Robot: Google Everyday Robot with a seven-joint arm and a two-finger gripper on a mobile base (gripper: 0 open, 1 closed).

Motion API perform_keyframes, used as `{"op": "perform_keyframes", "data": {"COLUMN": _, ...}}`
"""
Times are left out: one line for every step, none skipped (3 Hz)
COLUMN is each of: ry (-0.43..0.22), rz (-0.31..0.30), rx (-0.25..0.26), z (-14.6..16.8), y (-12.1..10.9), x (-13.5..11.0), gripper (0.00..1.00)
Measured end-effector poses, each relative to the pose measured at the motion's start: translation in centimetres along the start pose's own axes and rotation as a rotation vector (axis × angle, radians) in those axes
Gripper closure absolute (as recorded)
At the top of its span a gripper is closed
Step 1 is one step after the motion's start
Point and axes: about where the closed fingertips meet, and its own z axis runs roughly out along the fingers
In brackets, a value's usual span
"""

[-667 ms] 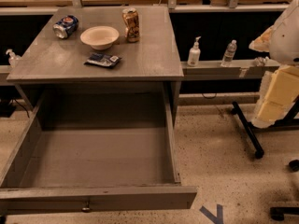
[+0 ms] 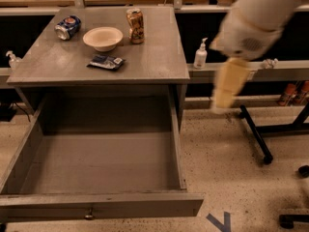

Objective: Place rxbar blueberry into top drawer

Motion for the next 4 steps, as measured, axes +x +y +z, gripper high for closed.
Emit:
{"op": "perform_keyframes", "data": {"ry": -0.031, "rz": -0.115, "rx": -0.083, "z": 6.9, "y": -4.1, "x": -9.3, "gripper": 0.0}}
{"op": "perform_keyframes", "data": {"ry": -0.042, "rz": -0.209, "rx": -0.14, "z": 12.7, "y": -6.1, "x": -18.6, "gripper": 0.0}}
{"op": "perform_keyframes", "data": {"ry": -0.031, "rz": -0.254, "rx": -0.147, "z": 16.3, "y": -8.0, "x": -25.0, "gripper": 0.0}}
{"op": "perform_keyframes", "data": {"ry": -0.005, "rz": -0.236, "rx": -0.083, "z": 18.4, "y": -11.4, "x": -28.1, "gripper": 0.0}}
